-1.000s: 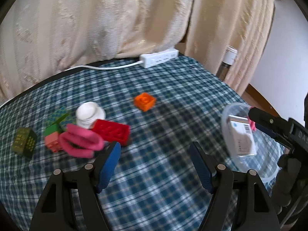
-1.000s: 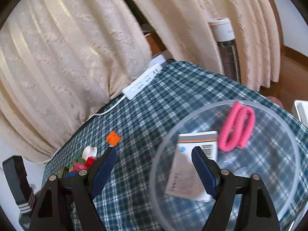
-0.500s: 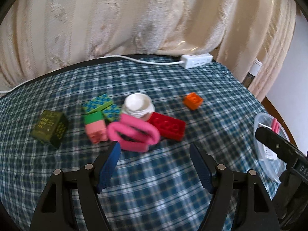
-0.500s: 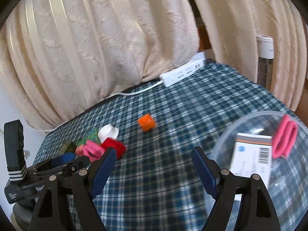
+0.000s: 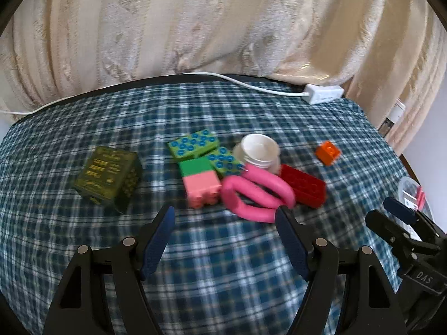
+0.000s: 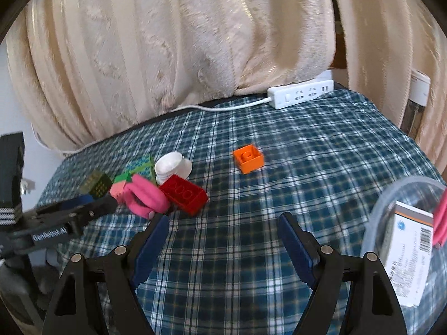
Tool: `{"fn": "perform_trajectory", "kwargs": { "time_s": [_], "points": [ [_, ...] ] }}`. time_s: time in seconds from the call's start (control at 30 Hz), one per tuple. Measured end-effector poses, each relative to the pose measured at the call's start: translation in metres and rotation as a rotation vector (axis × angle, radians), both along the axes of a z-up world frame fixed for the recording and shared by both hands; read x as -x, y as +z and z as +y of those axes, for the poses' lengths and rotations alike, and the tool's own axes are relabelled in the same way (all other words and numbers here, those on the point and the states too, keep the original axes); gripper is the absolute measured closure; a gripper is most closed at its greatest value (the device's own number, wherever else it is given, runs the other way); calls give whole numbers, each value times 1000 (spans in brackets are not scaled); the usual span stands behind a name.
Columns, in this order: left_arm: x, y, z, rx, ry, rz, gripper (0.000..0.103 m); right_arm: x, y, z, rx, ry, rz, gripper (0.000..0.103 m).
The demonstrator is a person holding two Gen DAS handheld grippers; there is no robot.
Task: Organize objects
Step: 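Move both tools back toward the remaining objects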
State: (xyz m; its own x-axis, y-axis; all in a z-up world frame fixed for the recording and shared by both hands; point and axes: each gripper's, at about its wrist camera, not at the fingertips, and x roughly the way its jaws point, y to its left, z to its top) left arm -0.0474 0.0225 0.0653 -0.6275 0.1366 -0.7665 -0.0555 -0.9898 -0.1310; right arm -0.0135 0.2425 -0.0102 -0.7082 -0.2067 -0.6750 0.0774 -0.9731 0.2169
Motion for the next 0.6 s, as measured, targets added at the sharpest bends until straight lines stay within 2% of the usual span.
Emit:
{"fn": "perform_trajectory", "kwargs": {
  "time_s": [0.3, 0.6],
  "points": [
    [5, 0, -21, 8, 40, 0, 28, 23, -16, -16, -72, 34, -32, 19],
    [7, -4, -25, 8, 44, -4, 28, 48, -26, -36, -137, 91, -48, 19]
  ]
}}
